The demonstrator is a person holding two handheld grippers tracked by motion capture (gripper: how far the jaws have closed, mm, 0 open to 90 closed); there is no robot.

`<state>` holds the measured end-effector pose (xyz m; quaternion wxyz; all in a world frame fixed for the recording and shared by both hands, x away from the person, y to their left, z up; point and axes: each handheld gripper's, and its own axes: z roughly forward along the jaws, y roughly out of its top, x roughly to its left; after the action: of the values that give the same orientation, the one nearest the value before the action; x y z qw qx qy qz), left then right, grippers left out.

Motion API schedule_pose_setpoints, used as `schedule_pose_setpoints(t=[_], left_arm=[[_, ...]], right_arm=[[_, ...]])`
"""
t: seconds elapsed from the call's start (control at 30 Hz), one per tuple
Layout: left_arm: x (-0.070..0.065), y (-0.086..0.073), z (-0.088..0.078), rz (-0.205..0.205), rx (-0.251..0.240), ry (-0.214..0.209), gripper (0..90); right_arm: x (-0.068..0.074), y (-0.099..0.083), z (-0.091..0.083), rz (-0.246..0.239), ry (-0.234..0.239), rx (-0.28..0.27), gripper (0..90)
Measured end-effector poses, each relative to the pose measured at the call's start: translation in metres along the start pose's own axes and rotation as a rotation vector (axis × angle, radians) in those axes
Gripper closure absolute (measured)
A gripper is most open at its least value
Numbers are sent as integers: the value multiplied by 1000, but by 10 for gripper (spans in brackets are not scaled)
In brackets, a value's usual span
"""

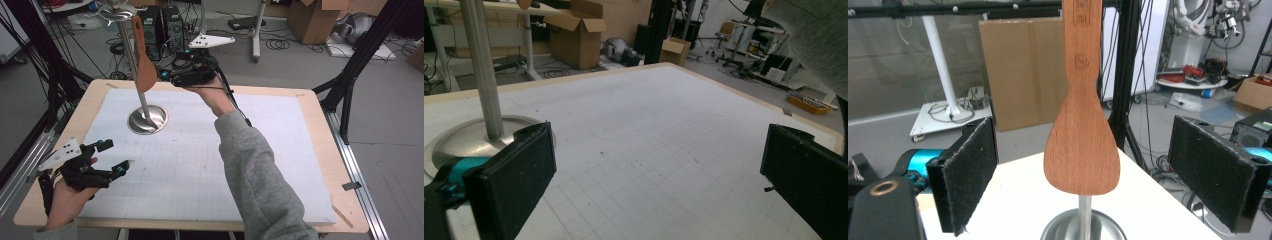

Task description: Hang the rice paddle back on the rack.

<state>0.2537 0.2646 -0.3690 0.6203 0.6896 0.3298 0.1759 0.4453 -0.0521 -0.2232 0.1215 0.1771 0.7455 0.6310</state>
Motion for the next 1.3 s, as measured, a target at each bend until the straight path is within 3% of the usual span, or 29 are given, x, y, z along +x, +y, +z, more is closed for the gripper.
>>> schedule_pose_setpoints(t=[0.3, 0.77, 1.1, 1.3], left_arm=[[3, 1, 13, 1, 15, -18, 18], [10, 2, 19, -8, 13, -18, 18], [14, 2, 22, -13, 13, -19, 18], [14, 2, 26, -15, 18, -24, 18]], right_arm=[[-4, -19, -19, -11, 35, 66, 117], [-1, -40, -43, -41, 31, 48, 117], [-6, -53, -64, -33, 26, 31, 117], [-8, -64, -77, -45, 15, 53, 117]])
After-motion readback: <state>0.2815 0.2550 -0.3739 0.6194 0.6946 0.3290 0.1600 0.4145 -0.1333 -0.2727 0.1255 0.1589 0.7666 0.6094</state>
